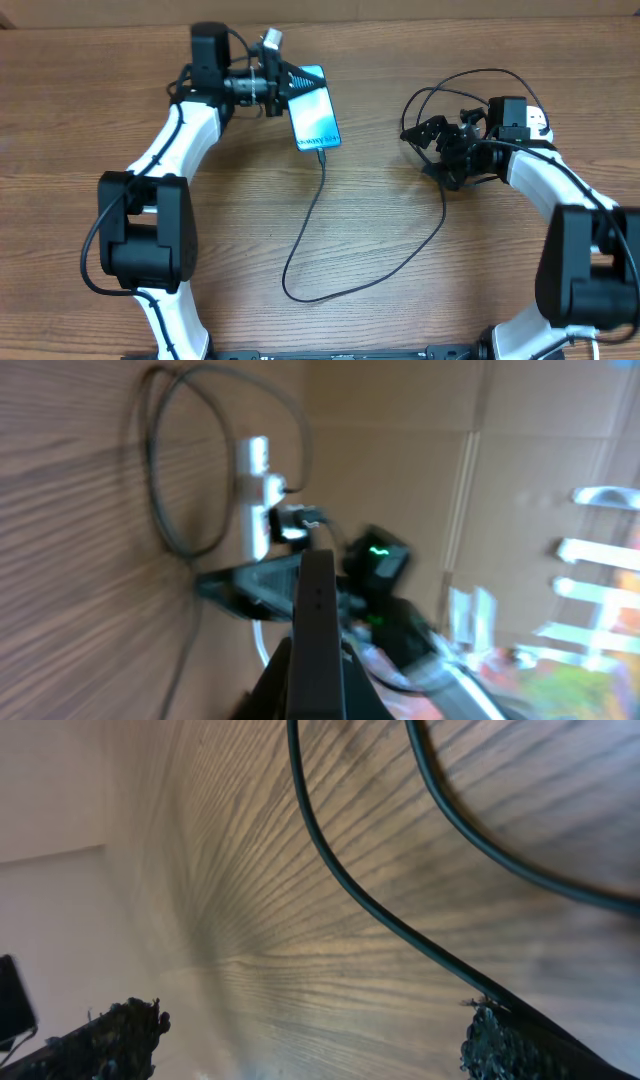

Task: Plug charger to phone and switch on socket
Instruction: 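Open the right gripper and pull it back right from the phone, then lower the plugged phone with the left gripper toward the table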

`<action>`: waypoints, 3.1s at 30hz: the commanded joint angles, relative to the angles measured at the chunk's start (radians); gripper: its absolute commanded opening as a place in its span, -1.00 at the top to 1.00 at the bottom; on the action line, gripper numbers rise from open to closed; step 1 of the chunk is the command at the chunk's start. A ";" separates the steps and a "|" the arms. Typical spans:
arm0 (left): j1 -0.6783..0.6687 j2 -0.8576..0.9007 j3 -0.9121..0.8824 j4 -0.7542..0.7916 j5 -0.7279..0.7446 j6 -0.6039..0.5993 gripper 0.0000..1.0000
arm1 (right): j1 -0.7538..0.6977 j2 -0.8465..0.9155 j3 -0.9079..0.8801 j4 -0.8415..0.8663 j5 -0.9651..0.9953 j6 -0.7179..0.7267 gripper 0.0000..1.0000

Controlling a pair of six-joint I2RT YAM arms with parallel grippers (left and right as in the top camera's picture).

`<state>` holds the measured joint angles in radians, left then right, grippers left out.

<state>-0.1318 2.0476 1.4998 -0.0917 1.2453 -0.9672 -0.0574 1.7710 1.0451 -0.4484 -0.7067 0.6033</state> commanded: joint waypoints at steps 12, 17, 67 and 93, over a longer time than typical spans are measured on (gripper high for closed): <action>-0.134 -0.024 0.010 -0.402 -0.440 0.442 0.91 | 0.004 -0.423 0.003 -0.217 0.273 -0.090 -1.00; -0.165 -0.024 0.010 -0.504 -0.578 0.479 0.92 | 0.004 -0.454 0.003 -0.257 0.272 -0.095 -1.00; -0.248 0.165 0.008 -0.578 -0.756 0.488 0.92 | 0.008 -0.452 0.003 -0.310 0.306 -0.112 -1.00; -0.248 0.165 0.008 -0.574 -0.760 0.488 0.35 | 0.008 -0.452 0.003 -0.310 0.306 -0.115 -1.00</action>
<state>-0.3756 2.1868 1.5089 -0.6548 0.5415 -0.4870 -0.0563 1.3289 1.0451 -0.7567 -0.4110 0.4969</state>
